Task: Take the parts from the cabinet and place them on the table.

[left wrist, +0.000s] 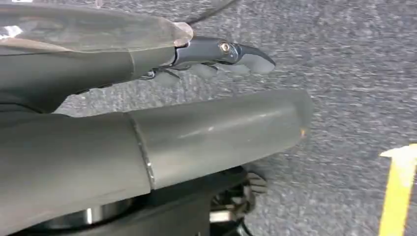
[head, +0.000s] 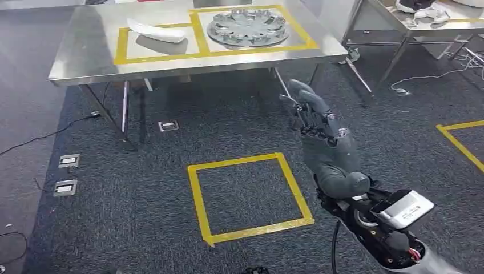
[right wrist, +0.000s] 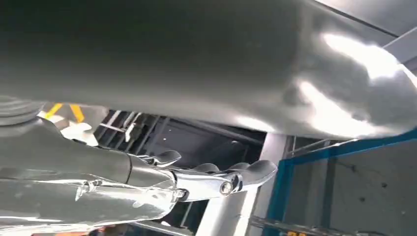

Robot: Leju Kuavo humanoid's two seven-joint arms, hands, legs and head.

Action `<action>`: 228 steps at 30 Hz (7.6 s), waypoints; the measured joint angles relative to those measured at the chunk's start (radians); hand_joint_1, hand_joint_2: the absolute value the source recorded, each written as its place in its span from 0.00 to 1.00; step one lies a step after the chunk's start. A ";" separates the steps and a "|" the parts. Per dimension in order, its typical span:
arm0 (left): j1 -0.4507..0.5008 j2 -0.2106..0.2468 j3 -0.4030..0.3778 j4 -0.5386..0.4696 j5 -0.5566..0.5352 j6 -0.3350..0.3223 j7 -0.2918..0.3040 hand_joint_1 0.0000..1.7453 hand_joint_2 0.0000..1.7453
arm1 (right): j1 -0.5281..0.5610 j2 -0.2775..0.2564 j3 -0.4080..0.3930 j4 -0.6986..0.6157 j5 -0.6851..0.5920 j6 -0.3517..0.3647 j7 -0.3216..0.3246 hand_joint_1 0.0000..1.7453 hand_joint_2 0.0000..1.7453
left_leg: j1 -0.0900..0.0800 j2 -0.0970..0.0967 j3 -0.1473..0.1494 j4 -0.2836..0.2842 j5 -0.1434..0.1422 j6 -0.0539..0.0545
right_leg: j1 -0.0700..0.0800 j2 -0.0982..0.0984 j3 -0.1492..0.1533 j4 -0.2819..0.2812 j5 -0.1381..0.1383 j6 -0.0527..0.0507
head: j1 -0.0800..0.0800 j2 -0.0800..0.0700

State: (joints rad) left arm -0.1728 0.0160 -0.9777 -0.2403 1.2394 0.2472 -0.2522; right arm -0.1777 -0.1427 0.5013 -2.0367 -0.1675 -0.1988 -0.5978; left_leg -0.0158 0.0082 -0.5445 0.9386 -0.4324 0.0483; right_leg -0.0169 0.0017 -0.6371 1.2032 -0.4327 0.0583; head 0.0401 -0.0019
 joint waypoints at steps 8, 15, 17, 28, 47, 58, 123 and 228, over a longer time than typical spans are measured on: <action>0.000 0.008 0.001 0.000 0.001 -0.007 -0.003 0.00 0.00 | 0.001 0.000 -0.010 -0.003 0.001 0.001 -0.001 0.00 0.00 | 0.003 -0.005 -0.046 0.027 0.014 -0.040 | 0.008 -0.010 0.153 -0.291 -0.008 -0.047 | -0.002 0.000; 0.008 0.011 0.007 0.000 0.007 -0.005 -0.004 0.00 0.00 | 0.014 0.000 -0.025 -0.002 0.006 0.014 -0.005 0.00 0.00 | 0.032 -0.005 -0.061 0.249 -0.088 -0.078 | 0.000 -0.009 0.054 -0.287 0.061 -0.045 | -0.027 0.000; 0.008 0.011 0.008 0.000 0.008 -0.004 -0.007 0.00 0.00 | 0.015 0.000 -0.027 -0.003 0.006 0.015 -0.004 0.00 0.00 | 0.037 -0.005 0.059 0.077 -0.054 -0.081 | -0.005 -0.008 0.034 -0.275 0.075 -0.031 | -0.029 0.000; 0.025 0.011 0.024 0.000 0.016 0.002 -0.021 0.00 0.00 | 0.039 -0.010 -0.060 -0.008 0.002 0.019 0.009 0.00 0.00 | 0.021 -0.005 0.050 -0.009 -0.036 -0.011 | -0.009 -0.004 -0.087 0.080 -0.111 0.013 | 0.000 0.000; 0.048 0.018 0.035 0.000 0.036 0.005 -0.040 0.00 0.00 | 0.080 -0.021 -0.150 0.016 -0.075 -0.003 0.058 0.00 0.00 | 0.027 -0.006 0.009 0.075 -0.043 -0.061 | 0.000 -0.007 0.101 -0.271 0.017 -0.044 | -0.029 0.000; 0.058 0.018 0.055 0.000 0.050 0.005 -0.053 0.00 0.00 | 0.102 -0.053 -0.254 0.180 -0.220 0.016 0.070 0.00 0.00 | 0.023 -0.001 0.025 -0.004 -0.017 -0.010 | -0.002 -0.004 -0.051 0.070 -0.146 0.008 | 0.003 0.000; 0.038 0.015 -0.002 0.002 -0.060 -0.016 0.013 0.00 0.00 | 0.081 0.075 -0.051 1.789 -0.100 -0.064 0.555 0.00 0.00 | 0.023 0.031 0.045 -0.009 -0.024 -0.019 | -0.011 -0.013 0.068 -0.148 -0.024 0.009 | 0.006 0.000; 0.065 0.120 0.001 0.009 0.012 0.045 0.021 0.00 0.00 | 0.062 0.029 -0.066 1.829 -0.340 -0.055 0.589 0.00 0.00 | 0.013 -0.002 -0.108 0.299 -0.142 -0.053 | 0.010 0.024 0.102 -0.247 -0.004 -0.064 | -0.028 0.000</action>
State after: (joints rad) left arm -0.1077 0.1362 -0.9766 -0.2316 1.2516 0.2926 -0.2312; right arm -0.1156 -0.1141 0.4349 -0.2079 -0.5074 -0.2537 -0.0088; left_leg -0.0031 0.0060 -0.6528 1.2377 -0.5742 -0.0046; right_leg -0.0068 0.0260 -0.5351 0.9563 -0.4368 -0.0055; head 0.0122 -0.0019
